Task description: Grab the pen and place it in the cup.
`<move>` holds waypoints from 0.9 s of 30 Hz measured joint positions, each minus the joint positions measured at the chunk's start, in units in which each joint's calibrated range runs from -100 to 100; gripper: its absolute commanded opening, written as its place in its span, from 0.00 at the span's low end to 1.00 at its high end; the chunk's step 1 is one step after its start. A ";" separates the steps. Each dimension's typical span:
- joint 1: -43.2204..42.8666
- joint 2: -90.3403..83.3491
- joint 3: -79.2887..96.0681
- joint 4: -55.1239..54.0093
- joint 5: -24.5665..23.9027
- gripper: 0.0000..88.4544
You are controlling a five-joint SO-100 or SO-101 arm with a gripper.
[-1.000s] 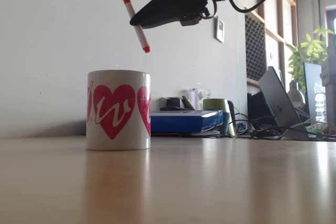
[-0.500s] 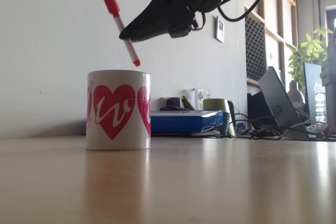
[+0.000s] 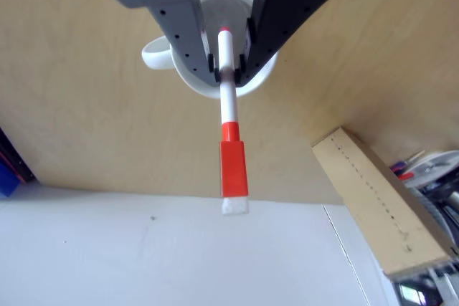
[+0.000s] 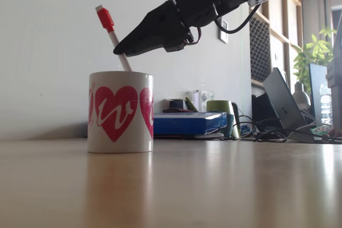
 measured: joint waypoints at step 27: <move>0.00 1.77 1.77 0.00 -0.10 0.16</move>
